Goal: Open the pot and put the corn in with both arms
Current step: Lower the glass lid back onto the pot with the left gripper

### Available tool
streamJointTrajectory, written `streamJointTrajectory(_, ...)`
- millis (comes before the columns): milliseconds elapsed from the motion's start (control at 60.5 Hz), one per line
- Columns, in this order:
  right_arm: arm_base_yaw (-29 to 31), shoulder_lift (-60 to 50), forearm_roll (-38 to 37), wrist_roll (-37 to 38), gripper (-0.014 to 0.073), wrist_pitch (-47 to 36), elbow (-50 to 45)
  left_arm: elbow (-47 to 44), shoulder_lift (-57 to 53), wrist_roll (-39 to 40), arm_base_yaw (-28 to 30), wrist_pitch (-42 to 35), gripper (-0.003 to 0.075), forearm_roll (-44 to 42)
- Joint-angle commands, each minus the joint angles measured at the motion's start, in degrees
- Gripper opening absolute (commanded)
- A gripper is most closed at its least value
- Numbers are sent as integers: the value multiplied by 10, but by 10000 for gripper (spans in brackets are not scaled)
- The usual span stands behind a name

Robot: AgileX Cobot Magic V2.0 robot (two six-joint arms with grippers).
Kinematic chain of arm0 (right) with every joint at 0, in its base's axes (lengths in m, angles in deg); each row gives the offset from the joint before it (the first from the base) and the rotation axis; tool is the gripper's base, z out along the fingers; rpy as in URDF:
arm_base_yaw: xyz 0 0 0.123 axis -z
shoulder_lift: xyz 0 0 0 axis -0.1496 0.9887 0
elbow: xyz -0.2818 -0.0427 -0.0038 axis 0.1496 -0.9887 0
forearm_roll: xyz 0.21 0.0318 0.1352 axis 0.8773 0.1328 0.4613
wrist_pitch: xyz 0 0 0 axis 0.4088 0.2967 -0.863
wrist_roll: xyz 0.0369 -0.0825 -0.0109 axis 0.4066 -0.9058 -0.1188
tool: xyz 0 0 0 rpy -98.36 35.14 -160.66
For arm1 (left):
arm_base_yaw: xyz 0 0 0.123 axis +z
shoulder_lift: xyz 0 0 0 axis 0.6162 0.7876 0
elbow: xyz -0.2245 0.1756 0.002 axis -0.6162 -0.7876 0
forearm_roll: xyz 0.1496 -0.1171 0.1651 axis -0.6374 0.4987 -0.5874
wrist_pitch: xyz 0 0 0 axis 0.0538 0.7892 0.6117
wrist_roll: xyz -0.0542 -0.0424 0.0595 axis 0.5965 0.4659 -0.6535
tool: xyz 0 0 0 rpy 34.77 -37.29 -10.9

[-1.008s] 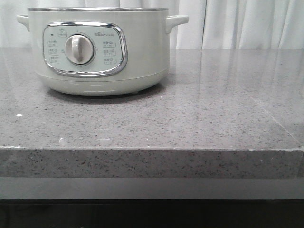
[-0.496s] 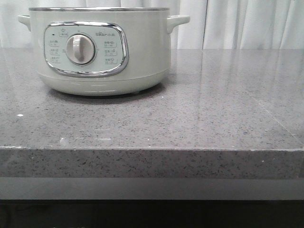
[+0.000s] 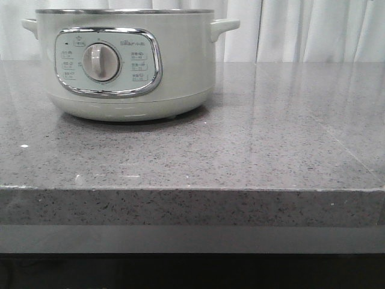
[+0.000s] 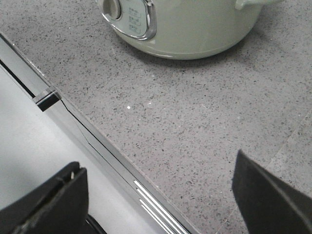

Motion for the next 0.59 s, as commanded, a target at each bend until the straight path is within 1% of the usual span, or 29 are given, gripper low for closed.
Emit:
streamJointTrajectory(0,2,-3,6,0,615,-40,15,57,17,3,0,-96,148,3)
streamJointTrajectory(248,2,-3,6,0,615,-40,15,121,93,2,0,-109,148,-5)
streamJointTrajectory(578,2,-3,6,0,615,-40,15,134,134,-2,0,-132,148,-9)
